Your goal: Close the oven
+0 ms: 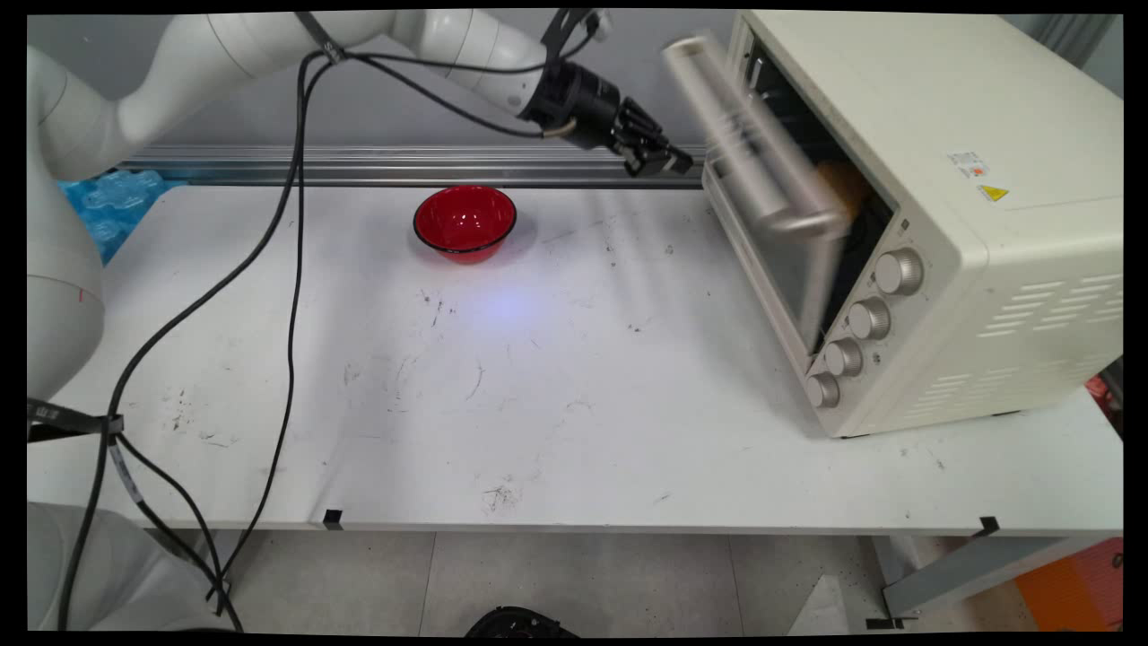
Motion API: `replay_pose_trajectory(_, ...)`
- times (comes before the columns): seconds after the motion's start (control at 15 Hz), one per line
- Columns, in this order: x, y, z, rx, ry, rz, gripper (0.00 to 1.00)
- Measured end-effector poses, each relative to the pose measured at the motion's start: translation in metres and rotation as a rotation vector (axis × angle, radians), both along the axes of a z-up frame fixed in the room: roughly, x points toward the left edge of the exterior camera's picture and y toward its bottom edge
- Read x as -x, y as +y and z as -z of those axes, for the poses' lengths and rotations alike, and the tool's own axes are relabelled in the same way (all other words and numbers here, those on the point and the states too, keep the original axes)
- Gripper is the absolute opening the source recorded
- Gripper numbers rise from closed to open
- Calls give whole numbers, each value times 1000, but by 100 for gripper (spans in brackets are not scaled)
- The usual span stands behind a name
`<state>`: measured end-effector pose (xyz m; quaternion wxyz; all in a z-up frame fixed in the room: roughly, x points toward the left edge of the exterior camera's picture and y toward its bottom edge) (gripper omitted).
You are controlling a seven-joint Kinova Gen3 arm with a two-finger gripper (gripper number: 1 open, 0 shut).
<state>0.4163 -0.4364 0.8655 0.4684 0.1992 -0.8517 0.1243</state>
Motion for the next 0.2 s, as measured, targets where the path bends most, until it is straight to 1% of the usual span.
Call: replay_pose_trajectory(0.2, -1, -2, -18, 10, 17, -4, 0)
